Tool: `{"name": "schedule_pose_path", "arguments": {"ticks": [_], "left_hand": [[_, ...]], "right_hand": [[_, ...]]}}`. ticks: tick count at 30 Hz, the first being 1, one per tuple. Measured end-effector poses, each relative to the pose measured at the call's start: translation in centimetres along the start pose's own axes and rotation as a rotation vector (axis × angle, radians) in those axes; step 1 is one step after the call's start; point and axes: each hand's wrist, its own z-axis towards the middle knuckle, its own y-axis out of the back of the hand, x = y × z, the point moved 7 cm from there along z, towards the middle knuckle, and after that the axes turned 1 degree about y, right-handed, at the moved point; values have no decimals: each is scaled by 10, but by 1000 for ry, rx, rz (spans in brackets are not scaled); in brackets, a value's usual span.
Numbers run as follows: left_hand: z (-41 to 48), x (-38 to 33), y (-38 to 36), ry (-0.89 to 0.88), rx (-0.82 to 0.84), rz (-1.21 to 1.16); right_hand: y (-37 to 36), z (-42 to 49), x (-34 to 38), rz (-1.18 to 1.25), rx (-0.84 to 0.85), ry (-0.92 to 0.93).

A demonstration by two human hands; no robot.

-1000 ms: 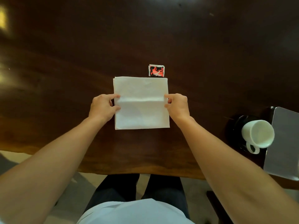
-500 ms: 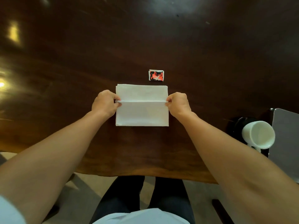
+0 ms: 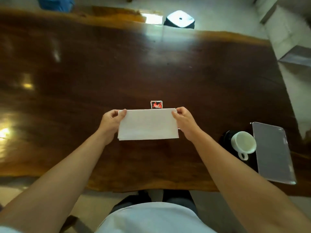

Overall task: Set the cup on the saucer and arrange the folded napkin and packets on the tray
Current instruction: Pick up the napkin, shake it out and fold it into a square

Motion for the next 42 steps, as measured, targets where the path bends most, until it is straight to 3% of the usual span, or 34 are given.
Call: {"name": "schedule_pose_path", "arguments": {"ticks": [2,4,7,11,14,19,26,32,38,42], "left_hand": [[-18,12,-10,265,88,-251],[-37,23,-20,498,219,-351],[-49,35,-25,605,324,-378],[-52,38,-26,563,412,-261],[-53,38,-27,532,384,-133],[-39,24,-26,276,129,-81],[-34,-1,-16,-96,-204,388],[-33,-1,-11,-59,-279,380],[-29,-8,-17,-188,-46,83],[-32,-19,-21,-263,-91,181]], "right_hand": [[-4,-17,-7,195,3,-116],[-8,-30,-17,384,56,-240],[-14,-44,-31,547,196,-338],[-15,-51,-40,416,208,-338],[-13,-49,-44,382,139,-322],[1,-42,-34,39,-94,-93],[13,-52,-8,-279,-311,56],[12,-51,-14,-250,-352,-4],[2,-51,-14,54,-124,36],[3,-53,0,-23,-191,84]]}}
